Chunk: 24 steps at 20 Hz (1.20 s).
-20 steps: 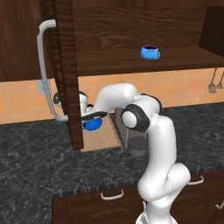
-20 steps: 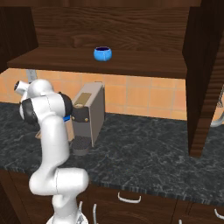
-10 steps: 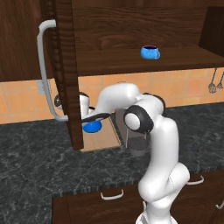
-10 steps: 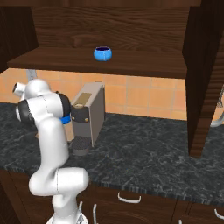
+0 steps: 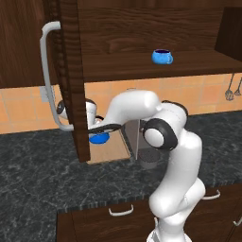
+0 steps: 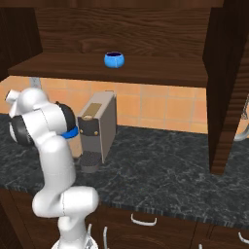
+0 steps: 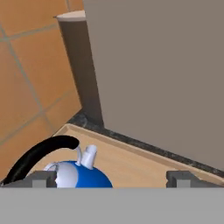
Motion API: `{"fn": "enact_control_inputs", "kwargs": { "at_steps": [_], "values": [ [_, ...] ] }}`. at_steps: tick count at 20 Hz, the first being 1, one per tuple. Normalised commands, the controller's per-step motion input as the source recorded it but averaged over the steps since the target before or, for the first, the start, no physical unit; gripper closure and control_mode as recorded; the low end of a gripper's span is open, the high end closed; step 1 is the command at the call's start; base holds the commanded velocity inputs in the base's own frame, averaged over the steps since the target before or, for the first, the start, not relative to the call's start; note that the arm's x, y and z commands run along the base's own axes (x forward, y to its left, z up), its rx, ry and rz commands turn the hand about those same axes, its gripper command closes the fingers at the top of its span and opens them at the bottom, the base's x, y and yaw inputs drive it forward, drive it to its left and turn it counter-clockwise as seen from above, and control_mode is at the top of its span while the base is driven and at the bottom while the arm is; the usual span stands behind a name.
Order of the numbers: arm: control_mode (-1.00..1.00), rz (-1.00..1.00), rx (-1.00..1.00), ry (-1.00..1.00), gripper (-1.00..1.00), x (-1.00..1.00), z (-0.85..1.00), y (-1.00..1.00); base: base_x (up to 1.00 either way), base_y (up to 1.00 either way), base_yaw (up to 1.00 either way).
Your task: Pick the kettle from the counter and place it on the tray. Then pick the mug from the cabinet and place it on the tray. Then close the cabinet doors.
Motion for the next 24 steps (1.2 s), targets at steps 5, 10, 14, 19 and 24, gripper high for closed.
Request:
{"fn": "enact_control_inputs", "kwargs": {
  "at_steps": [5,10,14,19,24],
  "values": [
    [-1.00,-0.07,0.00,0.00,-1.00,-0.47,0.08,-0.30,0.00,0.00,0.00],
    [-1.00,0.01,0.00,-0.08,-1.00,-0.58,0.02,-0.46,0.00,0.00,0.00],
    [-1.00,0.01,0.00,-0.14,-1.00,-0.63,0.01,-0.52,0.00,0.00,0.00],
    [-1.00,0.00,0.01,-0.20,-1.00,-0.93,0.14,-0.36,0.00,0.00,0.00],
    [-1.00,0.08,0.08,-0.17,-1.00,-0.99,0.40,-0.40,0.00,0.00,0.00]
  ]
}}
